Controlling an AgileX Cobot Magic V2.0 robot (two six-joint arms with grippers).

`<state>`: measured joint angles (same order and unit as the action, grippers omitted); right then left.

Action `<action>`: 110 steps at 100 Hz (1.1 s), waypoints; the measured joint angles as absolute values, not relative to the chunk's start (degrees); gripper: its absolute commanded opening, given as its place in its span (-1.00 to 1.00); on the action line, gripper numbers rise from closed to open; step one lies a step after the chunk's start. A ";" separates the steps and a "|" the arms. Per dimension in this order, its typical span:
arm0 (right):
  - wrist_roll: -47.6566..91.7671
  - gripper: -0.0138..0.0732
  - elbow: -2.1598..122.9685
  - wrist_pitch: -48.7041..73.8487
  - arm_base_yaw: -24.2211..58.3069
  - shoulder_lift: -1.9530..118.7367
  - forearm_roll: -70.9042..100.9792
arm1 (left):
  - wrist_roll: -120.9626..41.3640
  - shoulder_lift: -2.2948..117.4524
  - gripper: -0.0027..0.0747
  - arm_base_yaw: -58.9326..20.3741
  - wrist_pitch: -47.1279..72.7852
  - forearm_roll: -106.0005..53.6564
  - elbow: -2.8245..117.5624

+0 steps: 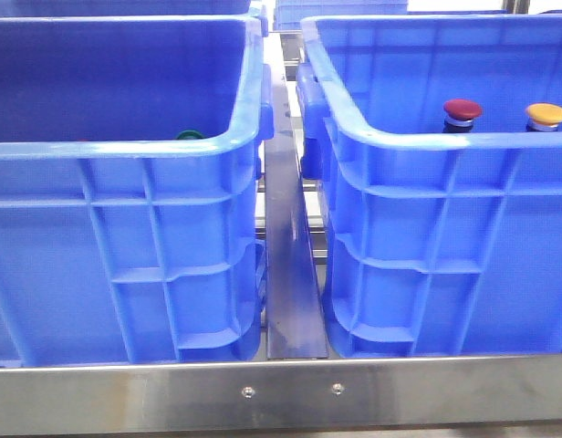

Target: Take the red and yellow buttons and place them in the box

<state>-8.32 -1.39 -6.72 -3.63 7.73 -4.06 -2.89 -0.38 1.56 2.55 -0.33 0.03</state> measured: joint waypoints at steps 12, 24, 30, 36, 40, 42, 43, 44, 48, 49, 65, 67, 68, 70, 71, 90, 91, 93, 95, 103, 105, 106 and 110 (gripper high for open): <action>-8.46 -0.84 -1.61 -5.11 -3.75 2.34 -4.06 | -2.89 -0.38 -0.98 1.56 2.55 -0.33 0.03; -8.46 -0.84 -1.61 -2.39 -3.75 -0.41 -4.06 | -2.89 -0.38 -0.98 1.56 2.52 -0.33 0.03; -8.46 -0.84 -1.61 -0.54 -3.75 -0.51 -4.06 | -2.89 -0.38 -0.98 1.56 2.52 -0.33 0.03; -8.46 -0.84 -1.61 0.56 -3.75 -0.51 -4.06 | -2.89 -0.38 -0.98 1.56 2.52 -0.33 0.03; -8.46 -0.84 -1.61 1.02 -3.64 -0.51 -4.18 | -2.89 -0.38 -0.98 1.56 2.52 -0.33 0.03; -8.46 -0.84 -1.61 1.05 -3.64 -0.51 -4.32 | -2.89 -0.38 -0.98 1.56 2.52 -0.33 0.03; -8.46 -0.84 -1.61 1.17 -3.64 -0.51 -4.33 | -2.89 -0.38 -0.98 1.56 2.52 -0.33 0.03; -8.46 -0.84 -1.61 1.26 -3.64 -0.51 -4.45 | -2.89 -0.38 -0.98 1.56 2.52 -0.33 0.03; -8.46 -0.84 -1.61 1.29 -3.54 -0.51 -4.70 | -2.89 -0.38 -0.98 1.56 2.52 -0.33 0.03; -8.46 -0.84 -1.61 1.29 -3.54 -0.51 -4.71 | -2.89 -0.38 -0.98 1.56 2.52 -0.33 0.03; -8.46 -0.84 -1.61 1.42 -3.31 -0.51 -5.05 | -2.89 -0.38 -0.98 1.56 2.52 -0.33 0.03; -8.46 -0.84 -1.61 1.42 -3.31 -0.51 -5.13 | -2.89 -0.38 -0.98 1.56 2.52 -0.33 0.03; -8.46 -0.84 -1.61 1.42 -3.31 -0.51 -5.13 | -2.89 -0.38 -0.98 1.56 2.52 -0.33 0.03; -8.46 -0.84 -1.61 1.42 -3.31 -0.51 -5.13 | -2.89 -0.38 -0.98 1.56 2.52 -0.33 0.03; -8.46 -0.84 -1.61 1.42 -3.31 -0.51 -5.13 | -2.89 -0.38 -0.98 1.56 2.52 -0.33 0.03; -8.33 -0.84 -1.61 1.42 -3.31 -0.51 -5.13 | -2.89 -0.38 -0.98 1.56 2.52 -0.33 0.03; -8.33 -0.84 -1.61 1.42 -3.31 -0.51 -5.13 | -2.89 -0.38 -0.98 1.56 2.52 -0.33 0.03; -8.33 -0.84 -1.61 1.42 -3.31 -0.51 -5.13 | -2.89 -0.38 -0.98 1.56 2.52 -0.33 0.03; -8.33 -0.84 -1.61 1.42 -3.31 -0.51 -5.13 | -2.89 -0.38 -0.98 1.56 2.52 -0.33 0.03; -8.33 -0.84 -1.61 1.42 -3.31 -0.51 -5.13 | -2.89 -0.38 -0.98 1.56 2.52 -0.33 0.03; -8.33 -0.84 -1.61 1.42 -3.31 -0.51 -5.13 | -2.89 -0.38 -0.98 1.56 2.52 -0.33 0.03; -8.33 -0.84 -1.61 1.42 -3.31 -0.51 -5.13 | -2.89 -0.38 -0.98 1.56 2.52 -0.33 0.03; -8.33 -0.84 -1.61 1.42 -3.31 -0.51 -5.13 | -2.89 -0.38 -0.98 1.56 2.52 -0.33 0.03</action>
<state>-8.33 -1.61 1.42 -3.31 -0.51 -5.13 -2.89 -0.38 1.56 2.52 -0.33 0.03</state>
